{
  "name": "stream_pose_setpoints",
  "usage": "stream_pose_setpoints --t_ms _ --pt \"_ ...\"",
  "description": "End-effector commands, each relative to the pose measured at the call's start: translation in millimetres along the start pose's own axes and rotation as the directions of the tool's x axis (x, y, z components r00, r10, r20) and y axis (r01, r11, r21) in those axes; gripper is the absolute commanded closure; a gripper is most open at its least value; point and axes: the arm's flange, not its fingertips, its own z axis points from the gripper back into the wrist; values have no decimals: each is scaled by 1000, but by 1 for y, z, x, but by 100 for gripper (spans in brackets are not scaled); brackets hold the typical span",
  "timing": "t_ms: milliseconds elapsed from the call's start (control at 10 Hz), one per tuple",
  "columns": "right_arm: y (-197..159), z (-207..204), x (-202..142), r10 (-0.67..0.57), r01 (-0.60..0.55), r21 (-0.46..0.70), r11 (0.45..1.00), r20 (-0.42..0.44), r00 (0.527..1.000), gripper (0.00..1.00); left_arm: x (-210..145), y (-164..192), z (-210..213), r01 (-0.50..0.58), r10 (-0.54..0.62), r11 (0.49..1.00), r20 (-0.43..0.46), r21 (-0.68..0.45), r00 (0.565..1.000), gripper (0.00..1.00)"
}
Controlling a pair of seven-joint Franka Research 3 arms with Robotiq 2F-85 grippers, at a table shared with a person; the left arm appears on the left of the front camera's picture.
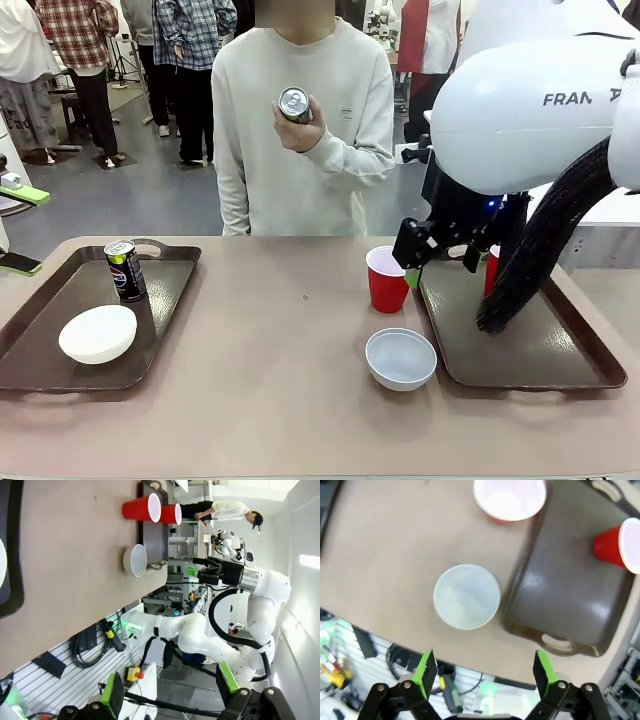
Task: Prepare tableware on both trays.
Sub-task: Pick up a Picnic Bowl from the table and place it on a Handle tray.
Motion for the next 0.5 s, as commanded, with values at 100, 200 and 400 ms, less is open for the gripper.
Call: stream_pose_setpoints --t_ms 100,200,400 --pt "-26 -49 28 -212 248 -208 946 182 960 0 0 -1 1 27 -27 999 2 -21 1000 2" --pt "-35 -63 32 -224 254 -183 950 166 960 0 0 -1 1 27 -27 999 2 -21 1000 2" --pt "-42 -75 19 -227 229 -97 969 29 973 0 0 -1 1 27 -27 999 2 -21 1000 2"
